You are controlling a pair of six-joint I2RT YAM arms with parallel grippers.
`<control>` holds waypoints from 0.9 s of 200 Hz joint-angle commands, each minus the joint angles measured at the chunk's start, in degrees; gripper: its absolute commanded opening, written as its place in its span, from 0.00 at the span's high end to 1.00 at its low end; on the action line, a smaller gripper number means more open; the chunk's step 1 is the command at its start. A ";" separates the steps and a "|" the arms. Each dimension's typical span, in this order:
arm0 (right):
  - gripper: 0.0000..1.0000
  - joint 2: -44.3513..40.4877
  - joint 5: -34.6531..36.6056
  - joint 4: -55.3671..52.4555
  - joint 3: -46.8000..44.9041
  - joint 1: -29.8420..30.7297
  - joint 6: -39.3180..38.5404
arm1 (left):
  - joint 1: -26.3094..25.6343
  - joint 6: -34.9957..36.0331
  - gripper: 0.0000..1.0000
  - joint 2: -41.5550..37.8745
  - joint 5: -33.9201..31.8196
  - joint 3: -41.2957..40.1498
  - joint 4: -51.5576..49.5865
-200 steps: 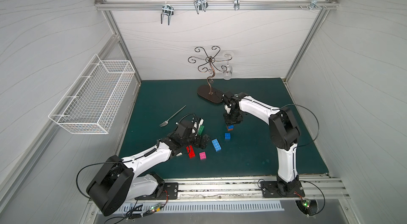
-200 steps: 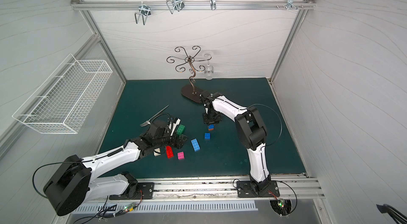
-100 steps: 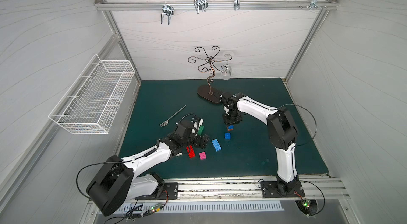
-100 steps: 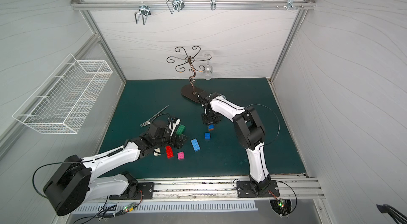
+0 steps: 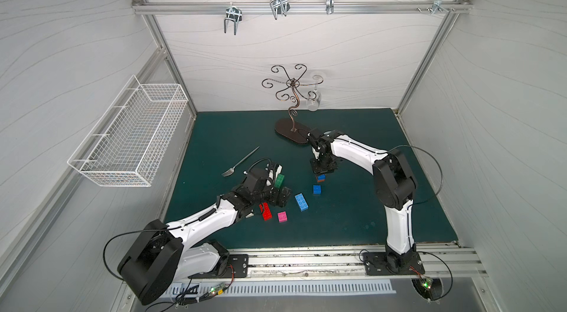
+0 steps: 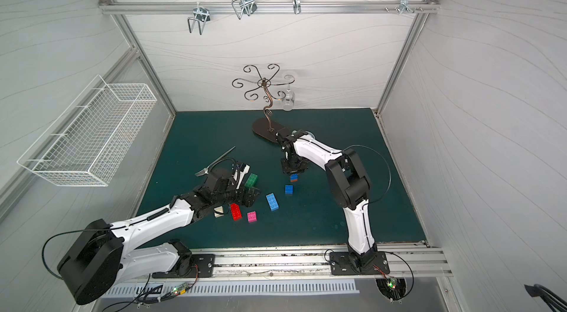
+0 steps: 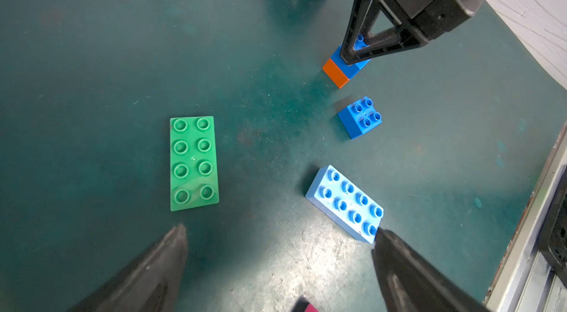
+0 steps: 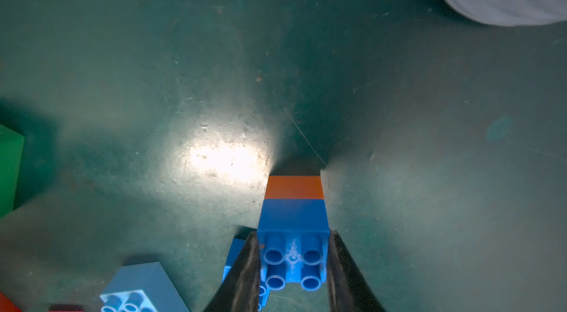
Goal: Assemble a spoon with lego
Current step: Assemble the lego brick with the lego brick.
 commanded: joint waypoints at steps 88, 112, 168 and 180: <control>0.49 -0.50 -2.14 -2.16 0.11 -0.73 1.07 | -0.33 0.77 0.01 -1.48 -1.15 0.12 1.04; 0.42 -2.33 -1.43 -2.99 -1.09 -0.24 1.69 | -0.33 0.60 0.01 -1.59 -1.23 0.16 0.67; 0.30 -9.13 1.68 -3.23 -7.60 4.73 6.55 | -0.32 -0.07 0.01 -2.79 -1.83 -0.72 0.66; 0.30 -9.95 1.37 -2.74 -8.87 5.93 7.43 | -0.33 -0.16 0.01 -2.93 -1.93 -0.86 0.64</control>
